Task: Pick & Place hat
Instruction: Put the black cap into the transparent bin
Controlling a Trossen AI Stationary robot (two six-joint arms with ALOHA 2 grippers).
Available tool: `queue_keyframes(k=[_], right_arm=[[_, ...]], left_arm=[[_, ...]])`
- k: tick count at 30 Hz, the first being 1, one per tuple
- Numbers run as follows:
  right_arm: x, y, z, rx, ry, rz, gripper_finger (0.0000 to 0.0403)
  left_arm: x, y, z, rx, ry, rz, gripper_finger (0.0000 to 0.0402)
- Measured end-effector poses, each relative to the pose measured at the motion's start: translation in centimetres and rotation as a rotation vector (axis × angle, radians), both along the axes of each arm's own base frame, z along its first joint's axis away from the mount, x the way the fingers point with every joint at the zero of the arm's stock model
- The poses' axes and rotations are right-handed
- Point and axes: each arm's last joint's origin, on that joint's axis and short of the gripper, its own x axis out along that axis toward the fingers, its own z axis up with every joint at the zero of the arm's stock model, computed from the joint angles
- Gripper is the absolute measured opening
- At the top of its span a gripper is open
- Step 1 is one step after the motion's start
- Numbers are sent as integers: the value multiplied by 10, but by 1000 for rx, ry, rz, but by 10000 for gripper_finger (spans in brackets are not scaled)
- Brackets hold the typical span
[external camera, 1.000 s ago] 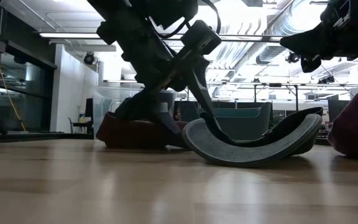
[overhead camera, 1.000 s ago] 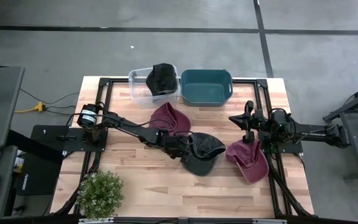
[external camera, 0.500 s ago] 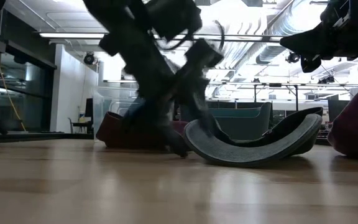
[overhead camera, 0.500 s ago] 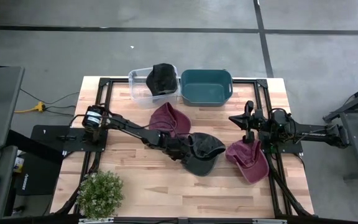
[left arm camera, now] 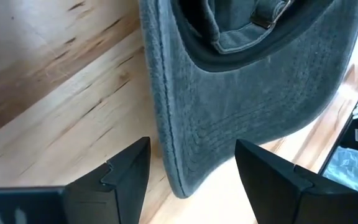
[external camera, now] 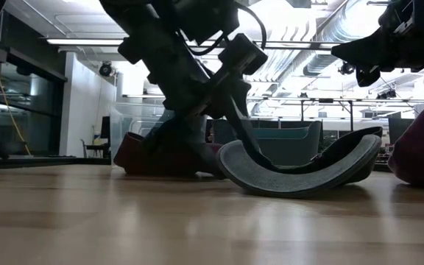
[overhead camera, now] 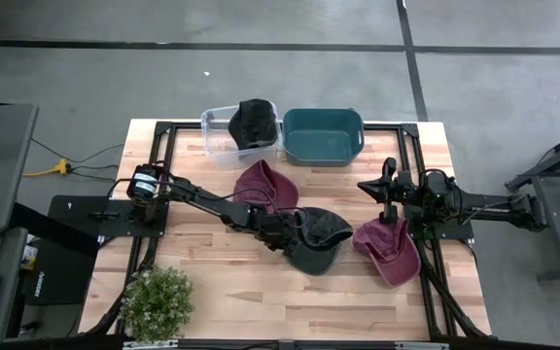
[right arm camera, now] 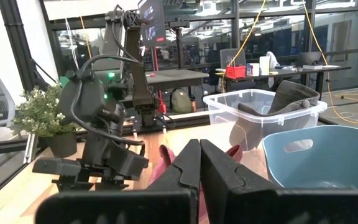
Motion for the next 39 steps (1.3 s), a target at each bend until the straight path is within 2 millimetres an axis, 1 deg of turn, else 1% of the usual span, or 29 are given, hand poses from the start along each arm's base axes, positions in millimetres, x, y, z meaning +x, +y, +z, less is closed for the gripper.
queue_keyframes(k=[6,9,12,26,28,39], right_arm=[[0,0,0,0,0,0,1],[0,0,0,0,0,0,1],[0,0,0,0,0,0,1],[0,0,0,0,0,0,1],[0,0,0,0,0,0,1],[0,0,0,0,0,0,1]], left_arm=[[0,0,0,2,0,3,223],[0,0,0,2,0,2,209],[0,0,0,3,-1,3,178],[1,0,1,22,-17,-18,12],[1,0,2,29,-24,-27,6],[1,0,1,27,-19,-43,2]])
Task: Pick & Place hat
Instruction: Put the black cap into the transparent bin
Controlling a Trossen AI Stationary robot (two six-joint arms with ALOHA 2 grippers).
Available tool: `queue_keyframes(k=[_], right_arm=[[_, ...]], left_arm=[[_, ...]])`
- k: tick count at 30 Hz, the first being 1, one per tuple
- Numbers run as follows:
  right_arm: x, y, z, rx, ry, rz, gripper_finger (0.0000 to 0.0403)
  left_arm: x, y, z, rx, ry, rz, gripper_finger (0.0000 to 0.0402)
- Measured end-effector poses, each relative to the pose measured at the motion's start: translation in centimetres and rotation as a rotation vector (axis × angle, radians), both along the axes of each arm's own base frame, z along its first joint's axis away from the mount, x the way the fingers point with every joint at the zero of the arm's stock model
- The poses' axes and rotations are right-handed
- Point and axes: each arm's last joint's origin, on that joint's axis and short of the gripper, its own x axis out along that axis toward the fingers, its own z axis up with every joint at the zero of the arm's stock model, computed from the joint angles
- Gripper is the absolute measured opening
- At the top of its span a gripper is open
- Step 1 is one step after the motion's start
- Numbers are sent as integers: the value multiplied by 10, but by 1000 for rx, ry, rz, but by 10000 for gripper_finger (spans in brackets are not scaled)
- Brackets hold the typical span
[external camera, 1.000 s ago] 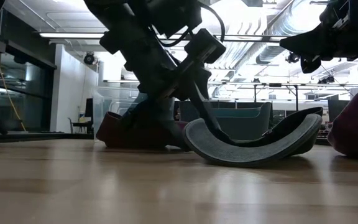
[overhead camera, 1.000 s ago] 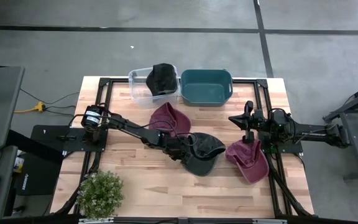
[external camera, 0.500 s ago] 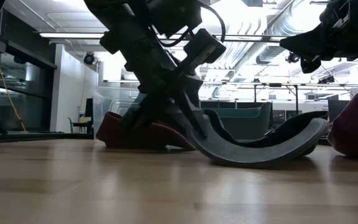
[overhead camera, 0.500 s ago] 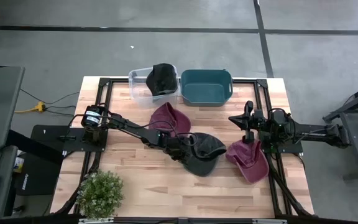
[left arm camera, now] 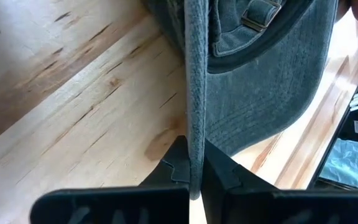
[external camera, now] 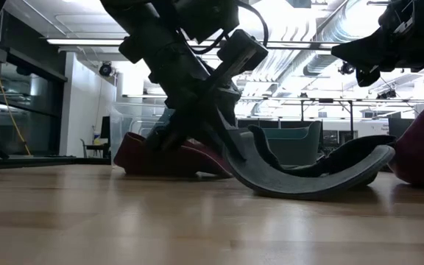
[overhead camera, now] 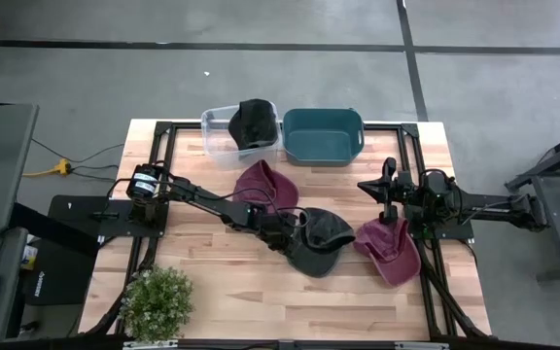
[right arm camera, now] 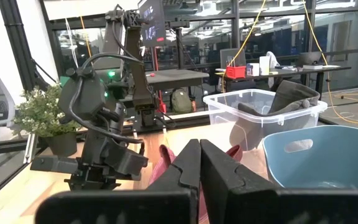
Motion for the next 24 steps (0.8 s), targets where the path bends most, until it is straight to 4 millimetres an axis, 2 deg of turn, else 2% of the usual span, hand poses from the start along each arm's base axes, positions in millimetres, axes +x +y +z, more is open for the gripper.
queue_keyframes(k=[6,20,24], right_arm=[[0,0,0,0,0,0,1],[0,0,0,0,0,0,1],[0,0,0,0,0,0,1]], left_arm=[[2,-1,8,2,33,-41,1],[5,2,59,251,231,-83,0],[7,2,72,276,228,-84,0]])
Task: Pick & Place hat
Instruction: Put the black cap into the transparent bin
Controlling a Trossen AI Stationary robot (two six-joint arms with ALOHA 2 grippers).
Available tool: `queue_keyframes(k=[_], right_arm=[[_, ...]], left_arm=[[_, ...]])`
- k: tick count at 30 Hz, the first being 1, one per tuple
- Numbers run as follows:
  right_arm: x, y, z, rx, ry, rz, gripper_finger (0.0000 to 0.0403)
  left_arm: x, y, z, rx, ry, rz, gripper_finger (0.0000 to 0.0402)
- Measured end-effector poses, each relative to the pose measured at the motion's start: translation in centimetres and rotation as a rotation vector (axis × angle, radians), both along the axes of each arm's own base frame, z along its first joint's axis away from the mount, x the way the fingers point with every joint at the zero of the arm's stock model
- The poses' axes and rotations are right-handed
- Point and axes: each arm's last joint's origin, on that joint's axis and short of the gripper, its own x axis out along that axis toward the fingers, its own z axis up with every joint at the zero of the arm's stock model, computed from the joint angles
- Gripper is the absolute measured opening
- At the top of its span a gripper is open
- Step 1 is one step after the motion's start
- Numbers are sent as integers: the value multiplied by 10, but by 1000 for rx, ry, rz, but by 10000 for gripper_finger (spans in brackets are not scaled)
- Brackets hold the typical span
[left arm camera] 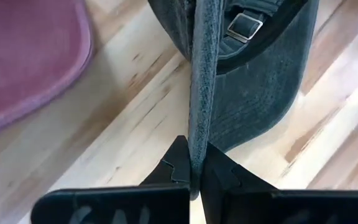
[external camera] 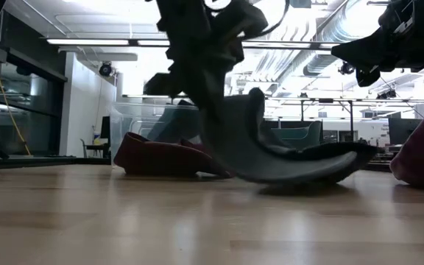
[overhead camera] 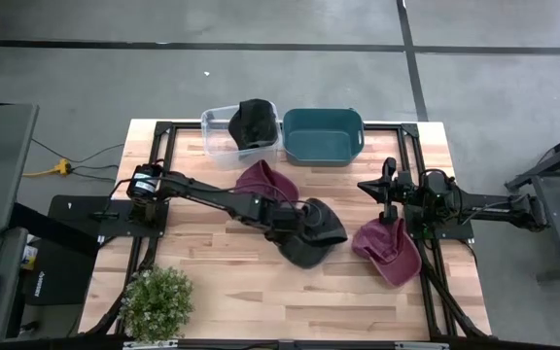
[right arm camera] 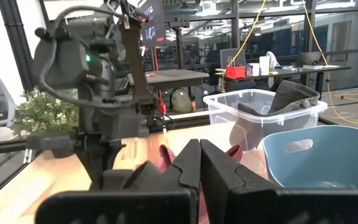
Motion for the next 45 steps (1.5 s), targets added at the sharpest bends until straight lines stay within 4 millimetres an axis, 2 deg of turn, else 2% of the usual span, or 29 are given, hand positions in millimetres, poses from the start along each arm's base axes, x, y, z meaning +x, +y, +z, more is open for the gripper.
queue_keyframes(k=[9,17,19,28,30,33,35,37,40,42,45], right_arm=[[0,0,0,0,0,0,1],[0,0,0,0,0,0,1],[0,0,0,0,0,1,1],[0,0,-1,1,8,1,1],[0,0,-1,2,13,0,1],[1,0,-2,3,17,1,1],[1,0,-3,4,27,0,1],[1,0,-3,4,27,1,1],[2,0,-4,5,36,0,1],[2,0,-3,5,36,1,1],[2,0,-4,6,40,0,1]], left_arm=[[-1,-2,17,45,19,-51,0],[-21,5,39,148,50,-17,0],[-23,5,50,151,2,-19,0],[-58,14,98,240,-74,5,0],[-75,18,108,286,-43,15,0],[-85,25,127,301,-118,37,0],[-99,28,132,331,-77,30,0],[-102,35,143,345,-140,33,0],[-119,41,153,351,-133,8,0],[-120,49,162,347,-195,-3,0],[-129,59,163,306,-210,-64,0]])
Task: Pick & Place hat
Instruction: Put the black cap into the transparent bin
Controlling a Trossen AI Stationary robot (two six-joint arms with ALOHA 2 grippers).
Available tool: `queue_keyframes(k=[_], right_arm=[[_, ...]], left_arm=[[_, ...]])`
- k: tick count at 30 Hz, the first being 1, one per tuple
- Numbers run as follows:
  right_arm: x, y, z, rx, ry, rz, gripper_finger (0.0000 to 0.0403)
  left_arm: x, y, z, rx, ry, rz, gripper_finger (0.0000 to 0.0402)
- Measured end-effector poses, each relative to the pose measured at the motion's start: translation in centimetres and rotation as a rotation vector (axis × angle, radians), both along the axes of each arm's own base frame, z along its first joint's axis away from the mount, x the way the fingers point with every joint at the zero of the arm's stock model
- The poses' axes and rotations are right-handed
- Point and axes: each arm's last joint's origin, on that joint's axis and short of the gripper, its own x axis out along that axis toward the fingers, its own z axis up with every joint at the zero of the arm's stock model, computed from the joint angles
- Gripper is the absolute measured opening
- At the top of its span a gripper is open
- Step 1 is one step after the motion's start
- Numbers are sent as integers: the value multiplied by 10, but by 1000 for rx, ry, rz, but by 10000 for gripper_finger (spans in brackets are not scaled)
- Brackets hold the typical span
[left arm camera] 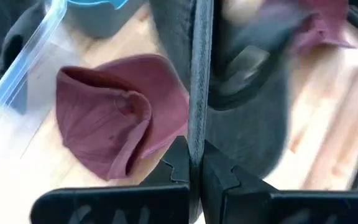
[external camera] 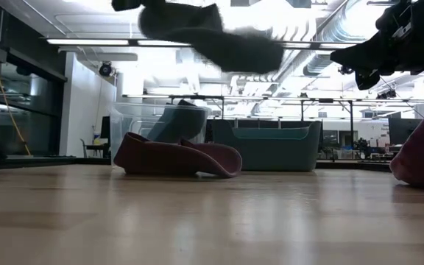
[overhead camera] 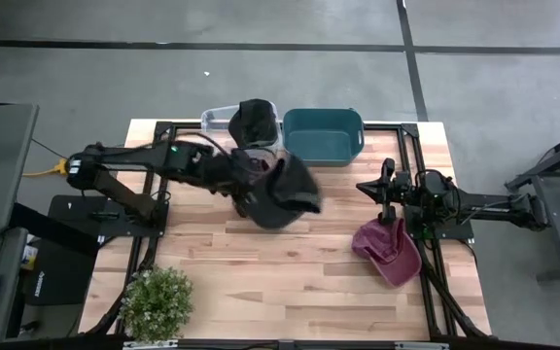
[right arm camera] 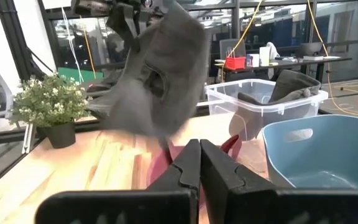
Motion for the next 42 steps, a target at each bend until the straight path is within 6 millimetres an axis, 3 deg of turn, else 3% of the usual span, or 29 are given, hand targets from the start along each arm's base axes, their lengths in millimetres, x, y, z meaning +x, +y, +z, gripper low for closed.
queue_keyframes(k=[11,29,35,42], right_arm=[[0,0,0,0,2,1,1],[0,0,0,0,2,1,1],[0,0,0,0,2,1,1],[0,0,0,0,3,1,1]], left_arm=[[-20,60,-8,-89,-104,-183,0],[-61,162,0,-68,-314,-74,0],[-81,186,2,-99,-383,-57,0],[-95,202,-25,-177,-370,-15,0]])
